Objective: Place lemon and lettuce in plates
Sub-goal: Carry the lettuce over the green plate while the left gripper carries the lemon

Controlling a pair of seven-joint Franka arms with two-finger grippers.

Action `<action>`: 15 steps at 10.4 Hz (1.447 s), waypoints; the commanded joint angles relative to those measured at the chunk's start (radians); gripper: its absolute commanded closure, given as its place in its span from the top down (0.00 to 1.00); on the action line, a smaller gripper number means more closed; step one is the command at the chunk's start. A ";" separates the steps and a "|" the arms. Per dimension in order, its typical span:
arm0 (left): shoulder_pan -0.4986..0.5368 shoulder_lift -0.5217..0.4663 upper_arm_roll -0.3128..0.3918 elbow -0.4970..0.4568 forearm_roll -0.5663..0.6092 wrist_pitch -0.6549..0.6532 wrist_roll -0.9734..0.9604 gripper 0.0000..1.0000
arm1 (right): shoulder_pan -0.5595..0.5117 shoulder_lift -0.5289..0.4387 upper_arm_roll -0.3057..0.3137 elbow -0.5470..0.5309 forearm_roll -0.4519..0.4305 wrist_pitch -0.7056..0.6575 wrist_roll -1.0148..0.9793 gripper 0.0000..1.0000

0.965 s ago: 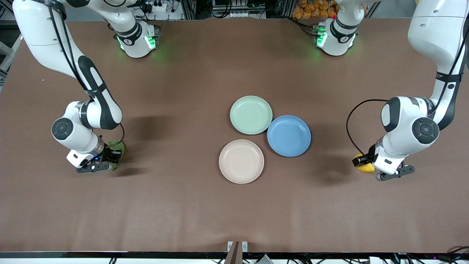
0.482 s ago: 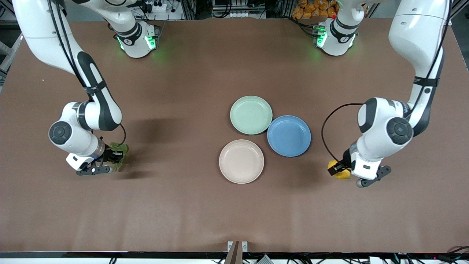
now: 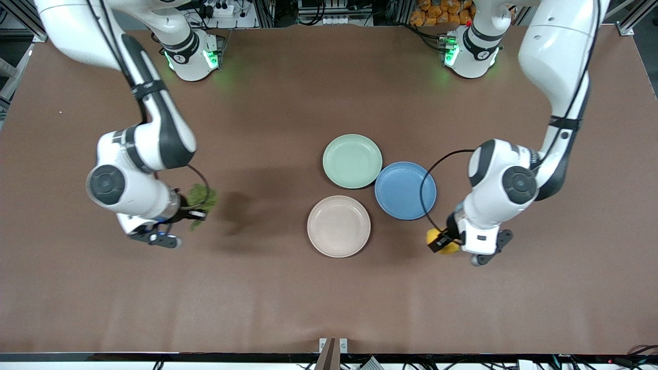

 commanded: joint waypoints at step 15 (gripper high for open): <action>-0.224 0.183 0.009 0.063 -0.019 0.326 0.081 0.00 | 0.493 -0.043 0.025 -0.058 0.059 0.240 0.782 1.00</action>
